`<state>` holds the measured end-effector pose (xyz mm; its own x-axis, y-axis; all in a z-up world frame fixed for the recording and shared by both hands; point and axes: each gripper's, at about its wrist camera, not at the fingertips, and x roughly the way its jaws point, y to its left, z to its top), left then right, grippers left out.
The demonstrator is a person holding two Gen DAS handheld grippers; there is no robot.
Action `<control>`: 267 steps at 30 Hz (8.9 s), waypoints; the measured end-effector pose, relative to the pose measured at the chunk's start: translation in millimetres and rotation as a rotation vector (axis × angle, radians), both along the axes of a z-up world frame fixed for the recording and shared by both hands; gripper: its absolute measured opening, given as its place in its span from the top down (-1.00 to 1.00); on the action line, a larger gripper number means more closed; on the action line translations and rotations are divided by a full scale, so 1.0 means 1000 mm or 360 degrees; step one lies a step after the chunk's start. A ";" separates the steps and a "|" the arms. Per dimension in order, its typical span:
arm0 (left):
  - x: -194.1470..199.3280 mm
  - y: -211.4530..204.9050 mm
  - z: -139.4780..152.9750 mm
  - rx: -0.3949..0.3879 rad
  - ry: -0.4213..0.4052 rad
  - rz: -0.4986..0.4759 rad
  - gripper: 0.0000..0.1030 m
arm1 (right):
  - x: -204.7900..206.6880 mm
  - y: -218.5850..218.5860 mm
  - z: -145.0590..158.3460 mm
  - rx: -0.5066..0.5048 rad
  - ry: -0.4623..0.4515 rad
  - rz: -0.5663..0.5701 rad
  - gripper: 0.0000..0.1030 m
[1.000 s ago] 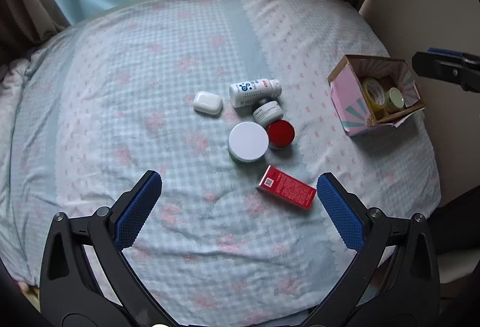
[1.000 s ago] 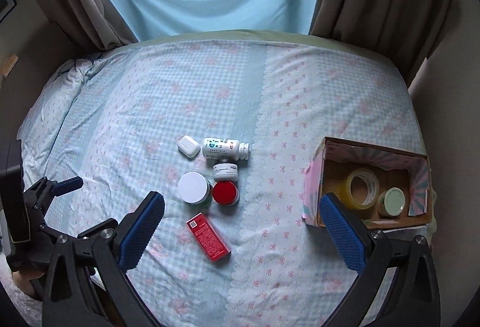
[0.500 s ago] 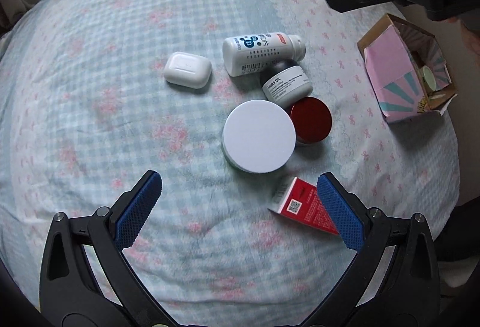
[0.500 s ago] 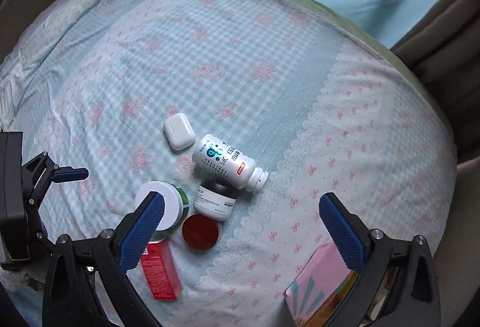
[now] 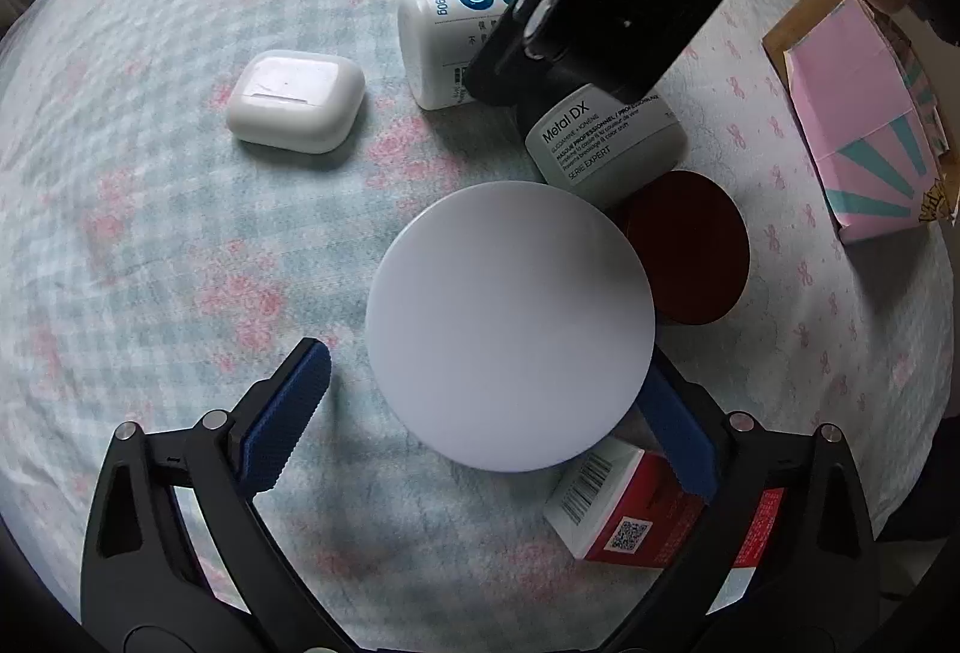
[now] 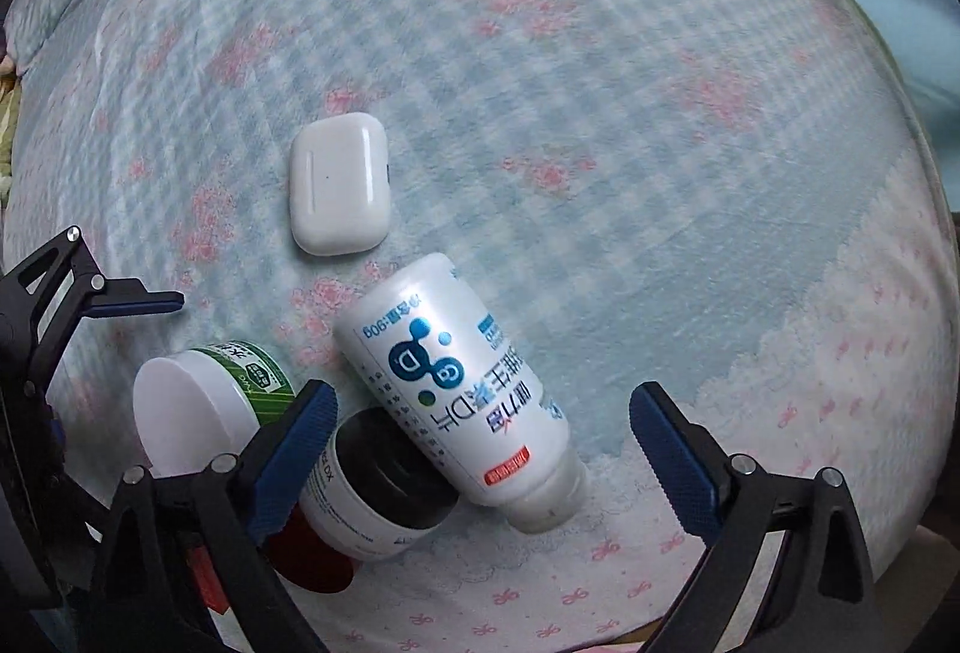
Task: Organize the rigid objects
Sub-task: 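Grasp the large white-lidded green jar with the left tool while the right tool grasps the white bottle, then carry the white-lidded jar with the left tool while the right tool carries the bottle to the box, then open the left tool to drop the jar while the right tool releases the bottle in the box, then withdraw both tools and move the left tool toward the red box, then grasp the red box with the left tool while the right tool grasps the red-lidded jar, then carry the red box with the left tool while the right tool carries the red-lidded jar to the box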
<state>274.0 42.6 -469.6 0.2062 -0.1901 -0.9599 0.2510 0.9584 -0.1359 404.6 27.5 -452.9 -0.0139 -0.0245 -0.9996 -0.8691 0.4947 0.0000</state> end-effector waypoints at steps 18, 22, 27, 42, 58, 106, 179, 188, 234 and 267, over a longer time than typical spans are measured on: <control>0.013 -0.029 -0.008 0.0056 -0.0158 -0.0068 -0.34 | -0.017 0.008 -0.048 -0.0084 0.0020 0.0233 -0.11; 0.013 -0.023 -0.005 0.0022 -0.0157 -0.0045 -0.33 | -0.022 0.005 -0.042 -0.0063 -0.0004 0.0203 -0.08; 0.014 -0.008 -0.001 -0.0003 -0.0147 -0.0018 -0.32 | -0.019 -0.004 -0.029 -0.0048 -0.0023 0.0156 -0.04; 0.011 0.031 0.047 -0.0098 -0.0184 0.0159 -0.32 | 0.014 -0.020 0.035 0.0170 0.0006 -0.0351 -0.02; 0.009 0.033 0.183 -0.0169 -0.0351 0.0152 -0.32 | -0.026 -0.078 0.191 0.0551 0.0029 -0.1065 -0.02; 0.023 -0.327 0.109 -0.0025 0.0167 0.0085 -0.32 | -0.070 -0.467 0.123 0.0124 -0.0185 -0.0857 -0.02; -0.117 -0.054 0.245 0.0082 -0.0161 0.0965 -0.99 | -0.138 -0.261 0.262 0.0458 -0.0365 -0.1133 -1.00; -0.131 -0.015 0.193 -0.0040 -0.0009 0.1280 -0.99 | -0.116 -0.187 0.202 0.0384 -0.0123 -0.1004 -1.00; -0.072 -0.057 -0.018 -0.0078 0.0256 0.1479 0.14 | -0.069 -0.059 -0.035 0.0034 0.0241 -0.0708 -0.08; -0.109 0.004 0.099 -0.0283 -0.0087 0.1358 0.25 | -0.109 -0.072 0.072 0.0327 0.0064 -0.0914 -0.03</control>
